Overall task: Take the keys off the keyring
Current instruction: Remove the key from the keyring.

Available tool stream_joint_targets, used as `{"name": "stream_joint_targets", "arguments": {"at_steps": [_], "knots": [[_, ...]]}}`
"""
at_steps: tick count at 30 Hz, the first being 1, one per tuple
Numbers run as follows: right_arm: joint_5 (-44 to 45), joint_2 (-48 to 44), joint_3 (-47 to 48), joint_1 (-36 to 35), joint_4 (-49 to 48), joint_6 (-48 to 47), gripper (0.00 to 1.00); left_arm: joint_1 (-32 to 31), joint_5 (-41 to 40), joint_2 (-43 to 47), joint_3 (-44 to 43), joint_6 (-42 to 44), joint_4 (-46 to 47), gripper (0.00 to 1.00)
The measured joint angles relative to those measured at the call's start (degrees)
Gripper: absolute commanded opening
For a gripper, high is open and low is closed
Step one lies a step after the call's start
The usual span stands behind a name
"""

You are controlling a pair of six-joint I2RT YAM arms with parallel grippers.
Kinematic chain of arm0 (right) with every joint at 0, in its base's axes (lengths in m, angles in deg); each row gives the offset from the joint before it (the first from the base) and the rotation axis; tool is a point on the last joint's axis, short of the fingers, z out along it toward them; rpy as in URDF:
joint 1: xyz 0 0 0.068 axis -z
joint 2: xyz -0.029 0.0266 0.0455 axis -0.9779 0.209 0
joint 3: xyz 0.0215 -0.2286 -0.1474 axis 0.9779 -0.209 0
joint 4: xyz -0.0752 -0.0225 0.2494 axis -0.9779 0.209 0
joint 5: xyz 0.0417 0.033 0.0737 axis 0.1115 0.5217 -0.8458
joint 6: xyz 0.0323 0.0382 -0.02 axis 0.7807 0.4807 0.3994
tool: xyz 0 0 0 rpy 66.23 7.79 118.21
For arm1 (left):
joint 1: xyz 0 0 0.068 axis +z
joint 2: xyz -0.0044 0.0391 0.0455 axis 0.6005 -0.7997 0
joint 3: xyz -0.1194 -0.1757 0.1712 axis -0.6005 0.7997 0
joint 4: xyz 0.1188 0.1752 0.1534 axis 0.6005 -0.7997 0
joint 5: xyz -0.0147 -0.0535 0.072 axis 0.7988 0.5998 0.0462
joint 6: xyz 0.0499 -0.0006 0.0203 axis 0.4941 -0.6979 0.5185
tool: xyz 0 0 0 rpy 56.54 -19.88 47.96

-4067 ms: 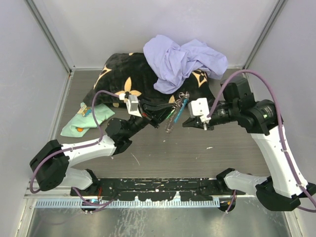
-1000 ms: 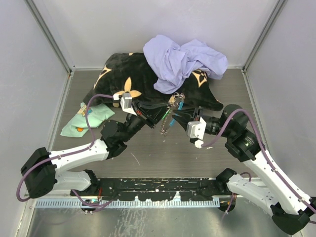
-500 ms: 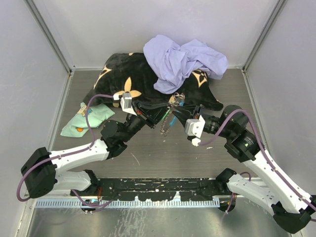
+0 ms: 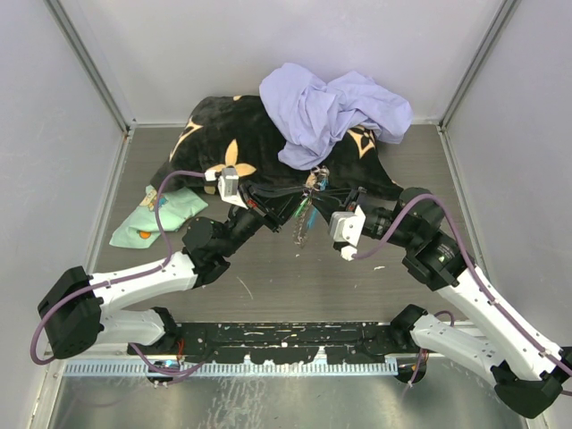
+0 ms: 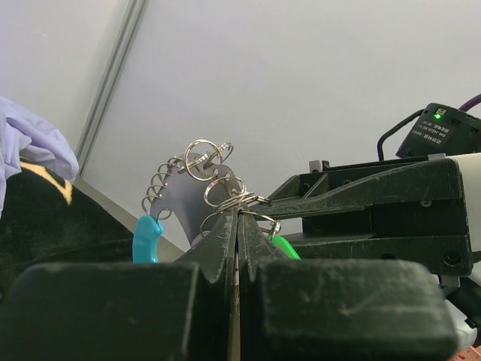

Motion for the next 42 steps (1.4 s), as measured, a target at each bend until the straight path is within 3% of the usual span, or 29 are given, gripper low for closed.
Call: {"name": "stream_joint_targets", "arguments": {"at_steps": [10, 20, 35, 42], "knots": [[0.68, 0.26, 0.76, -0.26, 0.5, -0.59, 0.11, 0.09, 0.17, 0.0, 0.0, -0.22, 0.02, 0.0], [1.05, 0.26, 0.98, -0.48, 1.01, -0.66, 0.19, 0.09, 0.57, 0.0, 0.07, -0.2, 0.0, 0.0], [0.98, 0.26, 2.56, -0.72, 3.58, -0.57, 0.11, 0.35, 3.21, -0.35, 1.03, 1.51, 2.78, 0.0], [0.22, 0.24, 3.54, -0.74, 5.66, -0.59, 0.14, 0.57, 5.31, -0.48, 1.27, 3.13, 3.56, 0.0]]}}
